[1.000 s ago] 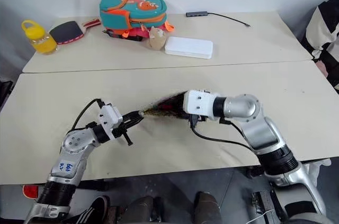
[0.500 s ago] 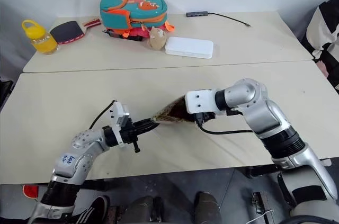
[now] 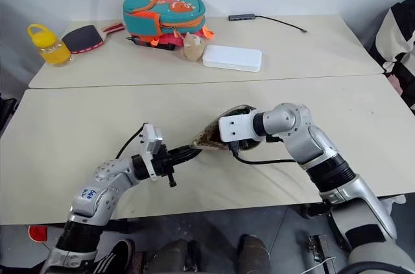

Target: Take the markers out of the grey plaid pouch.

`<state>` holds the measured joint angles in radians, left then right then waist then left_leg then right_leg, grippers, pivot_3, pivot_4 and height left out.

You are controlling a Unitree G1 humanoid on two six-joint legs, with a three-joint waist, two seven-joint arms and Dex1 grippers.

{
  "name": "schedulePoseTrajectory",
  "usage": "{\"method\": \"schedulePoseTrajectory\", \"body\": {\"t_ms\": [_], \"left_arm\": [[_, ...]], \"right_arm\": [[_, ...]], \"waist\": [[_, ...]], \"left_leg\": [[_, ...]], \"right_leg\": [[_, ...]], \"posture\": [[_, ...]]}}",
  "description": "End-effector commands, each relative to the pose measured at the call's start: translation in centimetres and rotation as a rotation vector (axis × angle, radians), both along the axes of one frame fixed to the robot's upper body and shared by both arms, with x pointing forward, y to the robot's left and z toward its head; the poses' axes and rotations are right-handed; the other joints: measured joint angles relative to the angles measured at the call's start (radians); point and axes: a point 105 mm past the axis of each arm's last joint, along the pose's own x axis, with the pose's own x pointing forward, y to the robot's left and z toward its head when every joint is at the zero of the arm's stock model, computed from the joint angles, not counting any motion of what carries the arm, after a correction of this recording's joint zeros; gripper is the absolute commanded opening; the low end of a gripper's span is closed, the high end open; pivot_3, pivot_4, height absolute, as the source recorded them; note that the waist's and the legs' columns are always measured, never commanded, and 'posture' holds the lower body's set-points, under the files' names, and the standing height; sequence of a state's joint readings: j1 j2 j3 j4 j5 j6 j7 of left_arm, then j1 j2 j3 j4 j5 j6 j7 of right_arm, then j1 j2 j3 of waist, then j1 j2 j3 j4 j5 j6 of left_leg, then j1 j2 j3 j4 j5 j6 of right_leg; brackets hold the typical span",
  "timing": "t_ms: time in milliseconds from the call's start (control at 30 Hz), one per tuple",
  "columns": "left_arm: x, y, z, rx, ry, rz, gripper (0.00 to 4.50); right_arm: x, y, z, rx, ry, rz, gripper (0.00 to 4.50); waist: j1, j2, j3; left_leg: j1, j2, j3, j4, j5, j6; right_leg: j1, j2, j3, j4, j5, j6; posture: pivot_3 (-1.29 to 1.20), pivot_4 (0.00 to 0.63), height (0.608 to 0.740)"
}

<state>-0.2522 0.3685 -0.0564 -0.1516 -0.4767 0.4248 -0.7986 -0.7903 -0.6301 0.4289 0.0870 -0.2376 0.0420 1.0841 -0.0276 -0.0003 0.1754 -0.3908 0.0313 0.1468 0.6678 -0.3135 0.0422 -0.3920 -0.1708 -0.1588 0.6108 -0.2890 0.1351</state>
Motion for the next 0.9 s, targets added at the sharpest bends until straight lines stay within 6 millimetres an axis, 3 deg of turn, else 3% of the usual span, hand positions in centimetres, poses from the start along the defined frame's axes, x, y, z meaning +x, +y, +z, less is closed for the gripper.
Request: {"method": "schedulePoseTrajectory", "body": {"t_ms": [33, 300, 467, 567, 800, 900], "left_arm": [[-0.3, -0.1, 1.3, -0.009, -0.08, 0.002, 0.0], [1.2, 1.2, 2.0, -0.013, -0.131, 0.101, 0.0], [1.5, 1.3, 1.9, 0.003, -0.148, 0.111, 0.0], [1.9, 1.4, 2.1, 0.045, -0.216, 0.134, 0.0], [4.7, 4.4, 3.9, 0.131, -0.401, 0.317, 0.0], [5.0, 5.5, 4.0, 0.139, -0.412, 0.354, 0.0]], "right_arm": [[-0.4, 0.4, 1.8, 0.08, -0.031, 0.016, 0.61], [-2.6, -0.7, 3.7, 0.1, 0.008, 0.054, 0.6], [-2.7, -1.7, 5.1, 0.147, 0.03, 0.026, 0.6], [-3.4, -1.4, 6.1, 0.256, 0.085, 0.057, 0.6], [-5.4, 1.4, 10.5, 0.558, 0.149, 0.186, 0.6], [-5.1, 1.3, 12.5, 0.64, 0.121, 0.178, 0.6]], "waist": [[0.0, 0.0, 0.0], [0.002, 0.0, 0.0], [0.002, 0.0, 0.0], [0.002, 0.0, 0.0], [-0.001, 0.0, 0.0], [0.0, 0.0, 0.0]], "left_leg": [[0.0, 0.0, 0.0, 0.0, 0.0, 0.0], [0.0, 0.0, 0.0, 0.0, 0.0, 0.0], [0.0, 0.0, 0.0, 0.0, 0.0, 0.0], [0.0, 0.0, 0.0, 0.0, 0.0, 0.0], [0.0, 0.0, 0.0, 0.0, 0.0, 0.0], [0.0, 0.0, 0.0, 0.0, 0.0, 0.0]], "right_leg": [[0.0, 0.0, 0.0, 0.0, 0.0, 0.0], [0.0, 0.0, 0.0, 0.0, 0.0, 0.0], [0.0, 0.0, 0.0, 0.0, 0.0, 0.0], [0.0, 0.0, 0.0, -0.001, 0.0, 0.0], [0.0, 0.0, 0.0, 0.0, 0.0, 0.0], [0.0, 0.0, 0.0, 0.001, 0.0, 0.0]], "posture": [[0.0, 0.15, 0.74], [0.0, 0.15, 0.74], [0.0, 0.15, 0.74], [0.0, 0.15, 0.74], [0.0, 0.15, 0.74], [0.0, 0.15, 0.74]]}}
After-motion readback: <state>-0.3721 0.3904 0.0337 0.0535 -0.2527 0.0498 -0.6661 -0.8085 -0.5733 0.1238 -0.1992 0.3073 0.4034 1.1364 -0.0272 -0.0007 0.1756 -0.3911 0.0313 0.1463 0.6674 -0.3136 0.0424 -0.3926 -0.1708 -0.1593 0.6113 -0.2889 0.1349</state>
